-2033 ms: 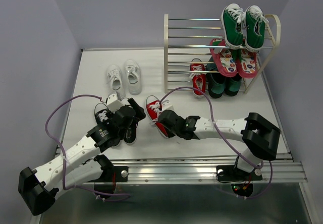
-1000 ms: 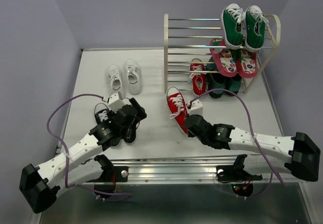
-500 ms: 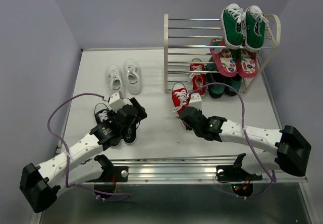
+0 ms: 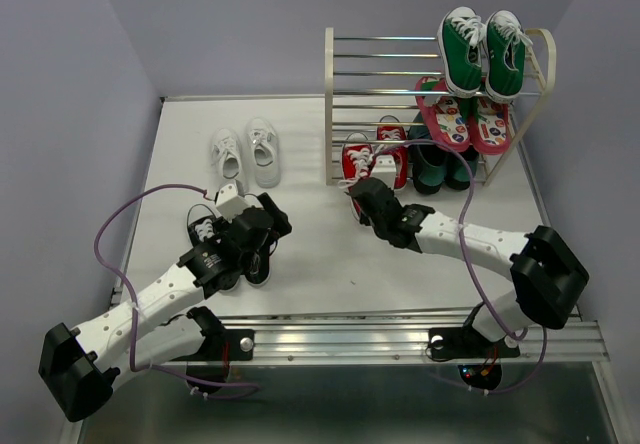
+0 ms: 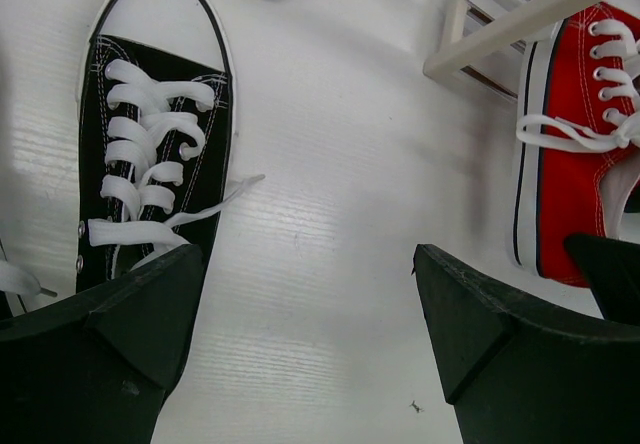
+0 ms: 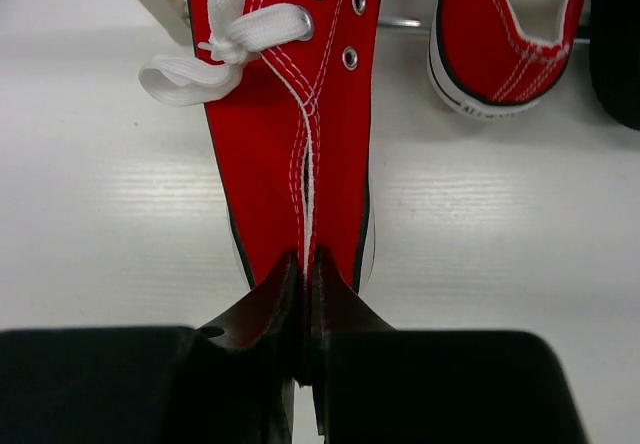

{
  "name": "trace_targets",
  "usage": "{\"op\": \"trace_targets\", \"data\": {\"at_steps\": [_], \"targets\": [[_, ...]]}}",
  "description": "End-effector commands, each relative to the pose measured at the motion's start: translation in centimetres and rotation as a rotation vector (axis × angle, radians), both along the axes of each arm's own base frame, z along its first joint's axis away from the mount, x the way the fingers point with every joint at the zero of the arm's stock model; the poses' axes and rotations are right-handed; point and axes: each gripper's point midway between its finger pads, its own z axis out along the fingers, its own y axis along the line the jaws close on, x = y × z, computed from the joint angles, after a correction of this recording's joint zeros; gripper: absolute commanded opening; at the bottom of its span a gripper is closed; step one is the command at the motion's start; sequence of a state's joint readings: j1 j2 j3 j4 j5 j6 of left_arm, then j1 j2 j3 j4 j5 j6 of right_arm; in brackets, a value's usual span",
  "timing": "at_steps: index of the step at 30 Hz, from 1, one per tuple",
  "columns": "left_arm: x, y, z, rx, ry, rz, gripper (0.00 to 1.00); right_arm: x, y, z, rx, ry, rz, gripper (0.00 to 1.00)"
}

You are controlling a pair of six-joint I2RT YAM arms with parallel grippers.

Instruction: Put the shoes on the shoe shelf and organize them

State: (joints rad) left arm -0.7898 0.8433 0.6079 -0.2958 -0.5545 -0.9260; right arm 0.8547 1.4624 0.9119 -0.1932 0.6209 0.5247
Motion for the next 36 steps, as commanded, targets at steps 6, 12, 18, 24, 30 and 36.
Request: {"op": "trace_targets", "data": {"at_steps": [6, 12, 18, 24, 30, 36], "targets": [[0.8, 0.4, 2.2, -0.017, -0.061, 0.032, 0.99, 7.4, 2.8, 7.7, 0.18, -0.239, -0.067, 0.01], [0.8, 0.8, 2.3, -0.01, -0.067, 0.05, 0.99, 10.0, 2.6, 7.8, 0.182, -0.255, -0.107, 0.01], [0.6, 1.2, 2.3, -0.004, -0.065, 0.063, 0.99, 11.7, 2.8, 7.7, 0.189, -0.27, -0.128, 0.01], [0.5, 1.3, 2.3, -0.013, -0.068, 0.066, 0.99, 13.2, 2.8, 6.6, 0.184, -0.267, -0.146, 0.01], [0.4, 1.5, 2.1, -0.013, -0.064, 0.07, 0.99, 13.9, 3.2, 6.0, 0.181, -0.277, -0.159, 0.01], [0.2, 1.6, 2.1, -0.019, -0.061, 0.073, 0.99, 14.3, 3.1, 5.4, 0.177, -0.279, -0.182, 0.01]]}}
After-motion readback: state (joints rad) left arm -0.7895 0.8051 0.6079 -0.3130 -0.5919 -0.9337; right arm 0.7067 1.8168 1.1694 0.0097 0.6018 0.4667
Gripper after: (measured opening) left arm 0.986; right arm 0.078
